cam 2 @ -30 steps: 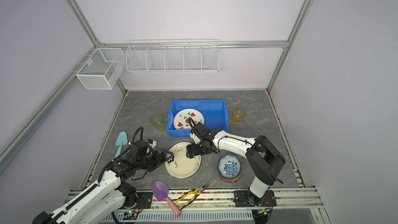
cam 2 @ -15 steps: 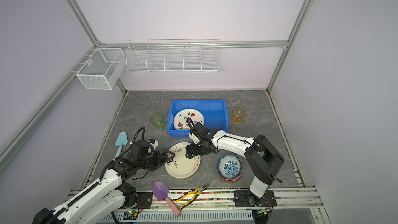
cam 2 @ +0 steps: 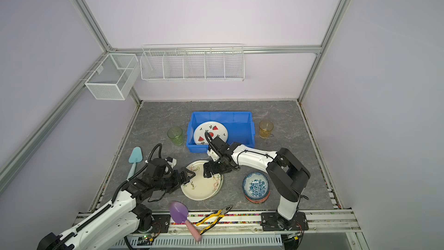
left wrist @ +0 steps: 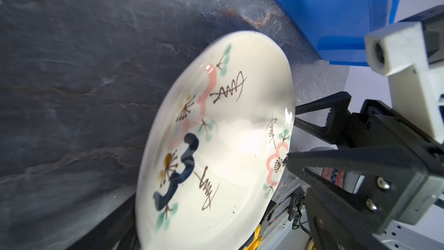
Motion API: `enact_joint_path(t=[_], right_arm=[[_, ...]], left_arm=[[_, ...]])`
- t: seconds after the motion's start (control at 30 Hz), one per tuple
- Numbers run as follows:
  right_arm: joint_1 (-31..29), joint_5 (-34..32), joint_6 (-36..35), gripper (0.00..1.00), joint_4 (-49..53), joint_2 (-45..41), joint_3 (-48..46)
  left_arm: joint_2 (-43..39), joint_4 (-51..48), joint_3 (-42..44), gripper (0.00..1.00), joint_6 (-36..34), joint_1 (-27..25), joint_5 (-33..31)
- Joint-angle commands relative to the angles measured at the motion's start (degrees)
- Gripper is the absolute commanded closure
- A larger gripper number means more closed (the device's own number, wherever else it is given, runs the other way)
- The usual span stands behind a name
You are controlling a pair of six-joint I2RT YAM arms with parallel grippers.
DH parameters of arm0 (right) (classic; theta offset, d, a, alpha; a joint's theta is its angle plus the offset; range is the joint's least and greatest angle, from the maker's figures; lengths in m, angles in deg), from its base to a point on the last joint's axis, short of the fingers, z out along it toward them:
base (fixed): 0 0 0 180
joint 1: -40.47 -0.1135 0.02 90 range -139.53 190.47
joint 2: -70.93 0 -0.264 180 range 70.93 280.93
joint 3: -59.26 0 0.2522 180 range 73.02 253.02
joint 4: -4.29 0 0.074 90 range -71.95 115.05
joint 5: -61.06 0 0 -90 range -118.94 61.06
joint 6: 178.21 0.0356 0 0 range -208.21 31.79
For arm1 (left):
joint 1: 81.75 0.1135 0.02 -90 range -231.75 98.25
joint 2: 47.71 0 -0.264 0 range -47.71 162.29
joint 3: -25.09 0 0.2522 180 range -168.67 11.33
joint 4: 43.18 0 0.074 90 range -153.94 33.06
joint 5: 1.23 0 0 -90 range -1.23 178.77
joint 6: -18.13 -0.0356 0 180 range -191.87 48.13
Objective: Place the mixed dishes into the plastic bin
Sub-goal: 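Pinch the flower plate rim with both grippers and tilt it up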
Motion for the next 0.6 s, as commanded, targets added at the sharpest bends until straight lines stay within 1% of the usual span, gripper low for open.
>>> enact_joint_path(t=[0.0,0.17,0.57], right_arm=[[-0.8,2.6,-0.3,0.09,-1.2,0.8,1.3],[-0.8,3.1,-0.6,0.10,-1.3,1.3,1.7],[-0.8,4.2,-1.2,0.09,-1.4,2.5,2.8]], left_arm=[[-2.9,1.8,1.2,0.01,2.2,-0.3,0.1],[-6.1,0.6,1.5,0.08,3.2,-0.3,0.0],[-11.8,-1.0,2.7,0.40,5.5,-0.3,-0.3]])
